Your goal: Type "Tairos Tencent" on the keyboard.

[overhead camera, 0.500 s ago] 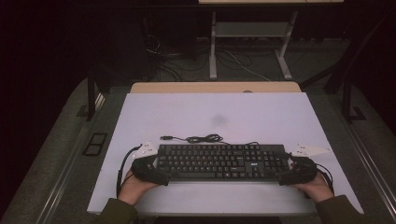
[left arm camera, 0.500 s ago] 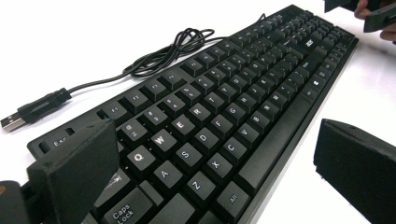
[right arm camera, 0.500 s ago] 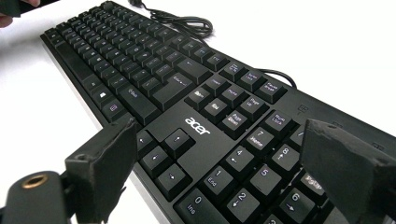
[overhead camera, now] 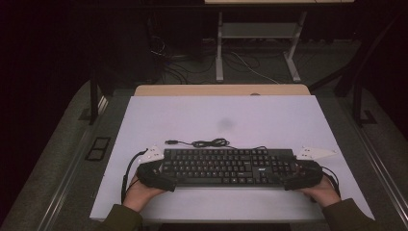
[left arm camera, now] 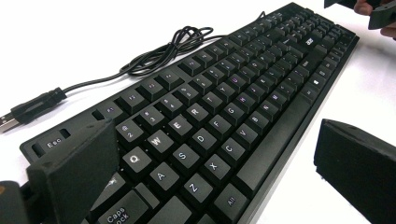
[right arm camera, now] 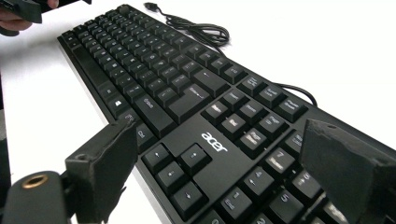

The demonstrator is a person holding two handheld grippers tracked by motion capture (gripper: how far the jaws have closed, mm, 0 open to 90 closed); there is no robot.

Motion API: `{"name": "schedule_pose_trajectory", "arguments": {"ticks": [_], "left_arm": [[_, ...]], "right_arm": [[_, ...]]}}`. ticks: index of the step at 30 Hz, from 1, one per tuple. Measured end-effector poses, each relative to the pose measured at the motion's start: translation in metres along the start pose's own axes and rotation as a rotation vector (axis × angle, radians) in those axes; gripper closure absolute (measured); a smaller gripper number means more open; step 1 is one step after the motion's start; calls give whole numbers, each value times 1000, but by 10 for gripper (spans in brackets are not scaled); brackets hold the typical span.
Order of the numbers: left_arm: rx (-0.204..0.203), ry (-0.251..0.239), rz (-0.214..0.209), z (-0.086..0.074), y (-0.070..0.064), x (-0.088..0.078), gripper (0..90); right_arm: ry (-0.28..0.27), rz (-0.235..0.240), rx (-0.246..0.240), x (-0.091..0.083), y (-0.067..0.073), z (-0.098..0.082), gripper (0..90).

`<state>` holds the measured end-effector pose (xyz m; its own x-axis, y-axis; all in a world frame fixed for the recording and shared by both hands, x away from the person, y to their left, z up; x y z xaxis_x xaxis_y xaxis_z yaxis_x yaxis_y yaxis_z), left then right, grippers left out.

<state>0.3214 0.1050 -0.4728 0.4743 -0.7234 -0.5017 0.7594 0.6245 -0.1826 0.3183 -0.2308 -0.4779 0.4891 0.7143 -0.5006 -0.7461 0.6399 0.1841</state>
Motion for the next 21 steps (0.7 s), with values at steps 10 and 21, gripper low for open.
{"name": "schedule_pose_trajectory", "arguments": {"ticks": [10,21], "left_arm": [[11,-1,-5,2,0,0,0],[10,-3,-14,3,-1,2,0]], "right_arm": [[-11,26,1,6,6,7,111],[-13,60,-5,16,15,15,112]]}}
Point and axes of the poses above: each handheld gripper's, and its own axes: x roughly forward along the jaws, z roughly out of its top, y roughly to its left, the point moved 9 cm from there along x, roughly forward along the jaws, and after that the axes turned 2 degrees about -y, right-handed, at the moved point
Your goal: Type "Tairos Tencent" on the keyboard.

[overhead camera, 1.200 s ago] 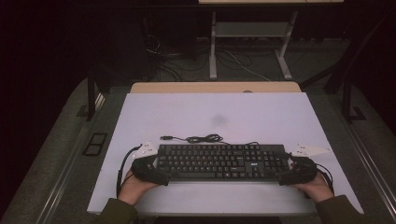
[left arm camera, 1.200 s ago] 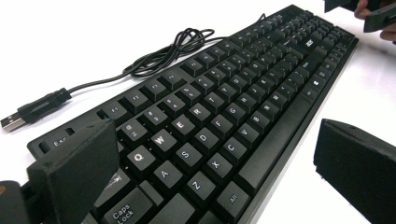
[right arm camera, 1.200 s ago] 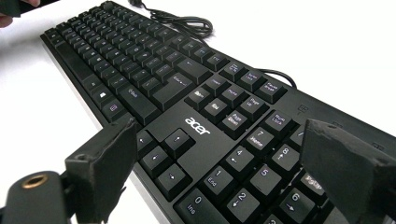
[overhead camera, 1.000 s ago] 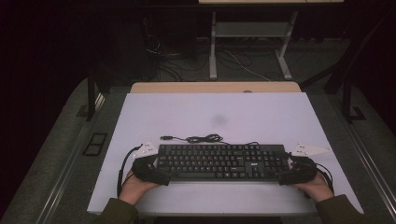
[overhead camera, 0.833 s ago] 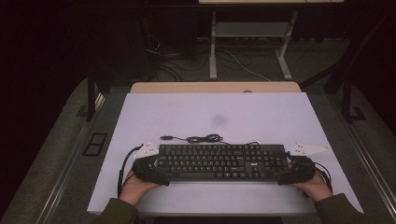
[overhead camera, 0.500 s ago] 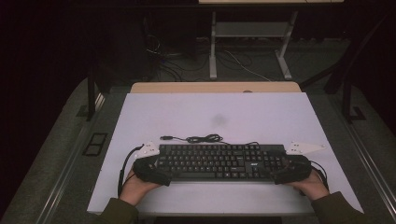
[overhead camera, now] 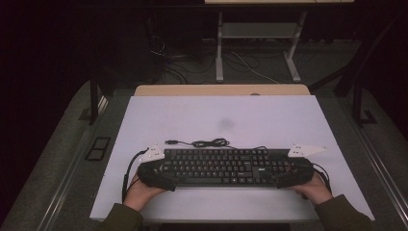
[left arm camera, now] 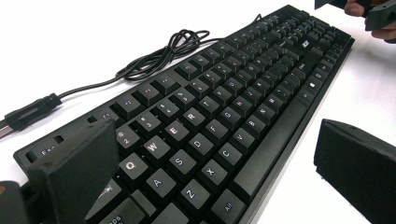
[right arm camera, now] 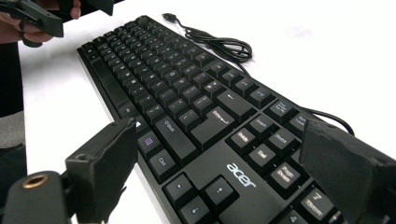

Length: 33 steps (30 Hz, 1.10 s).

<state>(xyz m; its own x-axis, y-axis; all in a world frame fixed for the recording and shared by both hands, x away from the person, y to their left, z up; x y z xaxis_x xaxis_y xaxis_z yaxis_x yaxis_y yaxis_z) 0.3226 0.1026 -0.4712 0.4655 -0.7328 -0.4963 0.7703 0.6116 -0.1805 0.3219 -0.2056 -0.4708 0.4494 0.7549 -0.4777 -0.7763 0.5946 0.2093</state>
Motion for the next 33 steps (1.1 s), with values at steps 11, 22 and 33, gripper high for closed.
{"name": "schedule_pose_trajectory", "arguments": {"ticks": [11,22,33], "left_arm": [[-3,-11,2,3,-1,0,0],[-2,-12,-2,3,-2,1,0],[3,-11,-6,3,-2,1,0]], "right_arm": [[-11,23,-4,7,6,7,112],[-14,42,-9,16,11,13,113],[-7,65,-19,27,17,16,113]]}}
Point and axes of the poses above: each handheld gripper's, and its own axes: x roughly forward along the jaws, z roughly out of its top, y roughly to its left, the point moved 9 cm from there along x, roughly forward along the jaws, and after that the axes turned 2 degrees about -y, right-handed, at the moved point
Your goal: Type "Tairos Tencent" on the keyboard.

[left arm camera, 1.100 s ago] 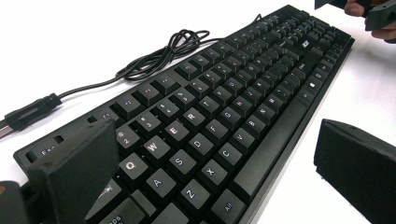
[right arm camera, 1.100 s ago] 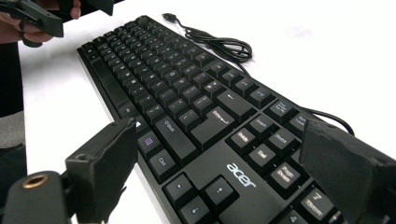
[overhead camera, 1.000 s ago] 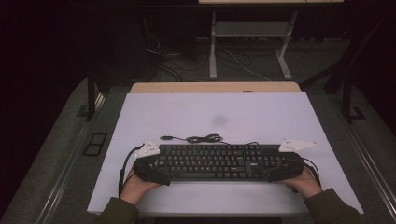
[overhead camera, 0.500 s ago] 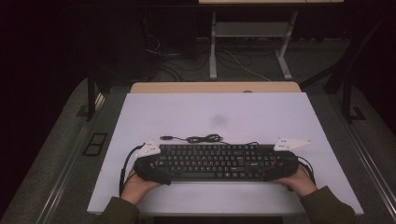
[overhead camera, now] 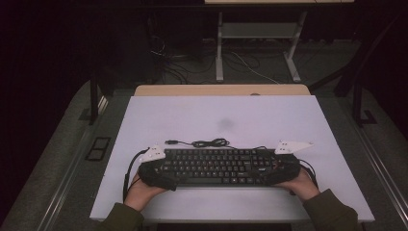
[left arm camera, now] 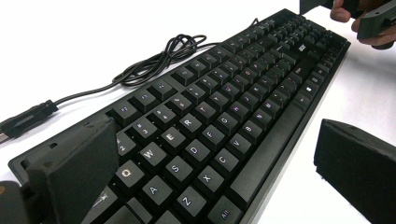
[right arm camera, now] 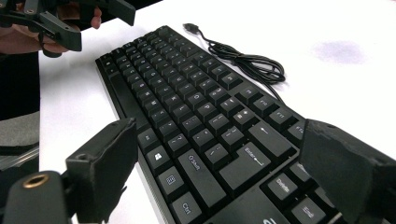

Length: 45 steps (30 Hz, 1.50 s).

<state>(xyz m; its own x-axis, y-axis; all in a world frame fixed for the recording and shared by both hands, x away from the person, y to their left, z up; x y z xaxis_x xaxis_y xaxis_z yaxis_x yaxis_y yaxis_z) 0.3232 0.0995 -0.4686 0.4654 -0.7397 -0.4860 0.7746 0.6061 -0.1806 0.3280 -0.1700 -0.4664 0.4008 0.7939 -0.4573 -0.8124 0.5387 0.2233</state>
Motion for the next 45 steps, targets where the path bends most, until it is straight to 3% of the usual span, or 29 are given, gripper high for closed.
{"name": "schedule_pose_trajectory", "arguments": {"ticks": [25,33,37,44,45], "left_arm": [[-4,-2,-4,1,-1,1,0],[-10,-6,-3,1,-1,1,0],[-9,-5,-3,1,-1,1,0],[-6,-2,-4,1,-1,1,0],[-5,-1,-5,1,-1,1,0]], "right_arm": [[25,42,-17,28,9,8,116],[37,55,-24,37,12,10,153],[42,60,-27,39,13,11,178],[52,73,-34,42,16,11,305],[56,78,-38,42,16,11,363]]}}
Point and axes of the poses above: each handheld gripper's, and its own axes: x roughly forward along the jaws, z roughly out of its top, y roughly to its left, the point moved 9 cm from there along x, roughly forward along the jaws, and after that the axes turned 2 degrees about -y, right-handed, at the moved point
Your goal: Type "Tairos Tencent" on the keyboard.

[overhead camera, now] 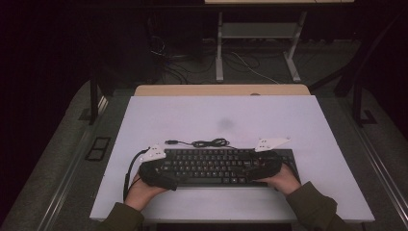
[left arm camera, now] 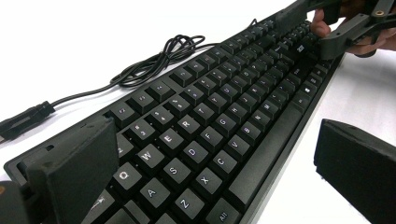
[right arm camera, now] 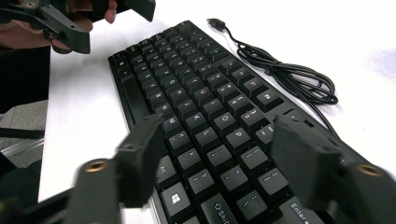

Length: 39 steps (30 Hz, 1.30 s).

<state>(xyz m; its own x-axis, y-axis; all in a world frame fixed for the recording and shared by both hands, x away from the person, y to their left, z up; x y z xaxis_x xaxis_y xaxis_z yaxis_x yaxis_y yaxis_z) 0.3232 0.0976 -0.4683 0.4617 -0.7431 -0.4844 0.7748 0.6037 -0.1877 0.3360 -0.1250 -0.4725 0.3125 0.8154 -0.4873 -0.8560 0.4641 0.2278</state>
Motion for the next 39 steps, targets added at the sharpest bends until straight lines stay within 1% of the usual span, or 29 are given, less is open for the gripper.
{"name": "schedule_pose_trajectory", "arguments": {"ticks": [2,4,5,6,7,9,13,17,21,26,34,37,39], "left_arm": [[3,1,0,0,0,0,0],[4,1,0,0,0,0,0],[4,2,-1,0,0,0,0],[3,1,0,0,0,0,0],[1,1,-1,0,0,0,0],[5,2,-1,0,-1,0,0],[5,3,-1,0,-1,0,0],[5,3,-1,0,-1,0,0],[5,2,0,0,-1,0,0],[6,2,0,1,-1,0,0],[6,2,0,1,-1,0,0],[5,1,0,1,-1,0,0],[5,0,-1,1,-1,0,0]], "right_arm": [[6,-1,-5,-1,0,-1,428],[13,-5,-14,-1,0,-1,516],[13,-5,-14,-1,0,-1,516],[18,-6,-16,-1,0,-2,560],[26,-1,-21,-2,0,-2,636],[39,1,-24,-2,1,-4,706],[68,11,-33,-2,0,-8,815],[99,19,-43,-1,0,-12,888],[125,21,-51,-1,0,-16,892],[142,24,-57,-1,0,-18,892],[169,14,-69,-1,-1,-24,892],[186,5,-81,-1,-3,-27,892],[191,3,-79,-1,-3,-28,892]]}}
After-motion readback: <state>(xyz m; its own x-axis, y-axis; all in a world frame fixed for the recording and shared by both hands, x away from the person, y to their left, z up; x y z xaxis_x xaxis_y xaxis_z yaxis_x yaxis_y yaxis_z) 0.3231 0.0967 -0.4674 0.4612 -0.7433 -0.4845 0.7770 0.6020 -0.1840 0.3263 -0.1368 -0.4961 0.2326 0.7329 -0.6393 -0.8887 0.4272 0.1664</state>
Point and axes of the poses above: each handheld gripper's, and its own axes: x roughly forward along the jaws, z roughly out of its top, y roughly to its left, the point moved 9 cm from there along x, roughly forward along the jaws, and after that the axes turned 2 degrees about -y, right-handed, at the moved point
